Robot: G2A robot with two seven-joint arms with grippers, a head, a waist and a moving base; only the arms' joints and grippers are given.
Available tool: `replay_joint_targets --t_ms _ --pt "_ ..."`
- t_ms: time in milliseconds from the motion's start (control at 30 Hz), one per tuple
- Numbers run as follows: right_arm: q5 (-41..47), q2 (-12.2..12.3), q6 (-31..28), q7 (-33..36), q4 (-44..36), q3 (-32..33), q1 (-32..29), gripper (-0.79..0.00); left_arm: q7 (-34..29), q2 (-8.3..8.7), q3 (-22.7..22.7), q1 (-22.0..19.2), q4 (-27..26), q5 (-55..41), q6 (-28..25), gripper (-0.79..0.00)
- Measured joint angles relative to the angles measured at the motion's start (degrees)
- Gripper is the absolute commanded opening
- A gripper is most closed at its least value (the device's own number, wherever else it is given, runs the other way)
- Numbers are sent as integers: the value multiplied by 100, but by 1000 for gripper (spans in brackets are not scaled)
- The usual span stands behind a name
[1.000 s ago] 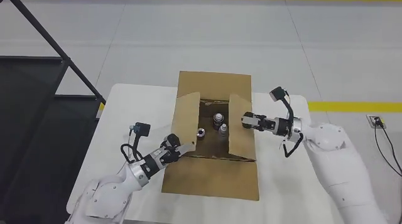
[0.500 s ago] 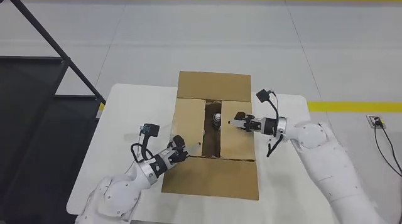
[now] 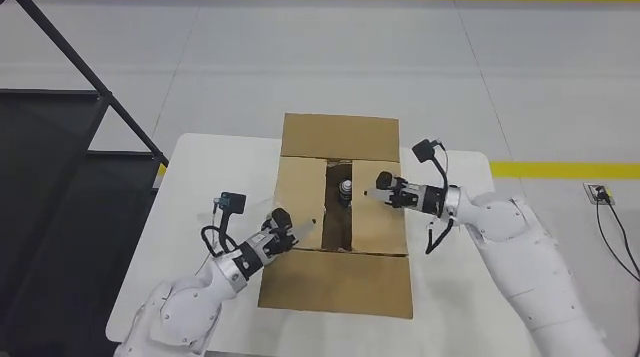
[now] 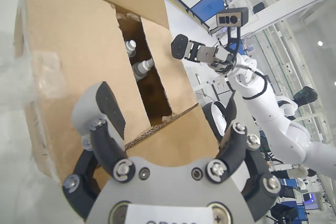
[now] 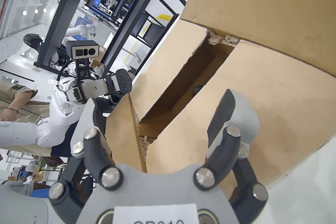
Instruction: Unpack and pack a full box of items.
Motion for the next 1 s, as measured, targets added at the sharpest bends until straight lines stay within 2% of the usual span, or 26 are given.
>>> replay_joint_targets --t_ms 133,233,367,500,567,700,867,1000 --pt "20 73 7 -131 -191 206 -130 0 -1 60 -504 258 -382 -317 -111 0" --pt "-385 118 121 100 -320 220 -157 0 -76 123 -1056 587 -601 -579 -231 0" --pt "-306 116 111 57 -309 216 -155 0 -279 215 -1934 1221 -800 -770 -531 0" --pt "-308 115 121 47 -313 217 -162 0 -597 281 -2547 1746 -763 -813 -766 0" --pt "-308 101 313 -174 -338 200 -213 0 -925 312 -2680 1897 -680 -973 -829 0" --pt "-178 52 698 -818 -100 198 -69 0 -1715 381 -2683 1919 -564 -1107 -920 0" --pt "-385 -10 971 -1650 433 172 265 0 -2755 466 -2459 1802 -412 -1325 -1075 0" --pt "-566 -100 1204 -2166 920 -2 551 0 -3130 504 -2220 1647 -286 -1354 -1143 0"
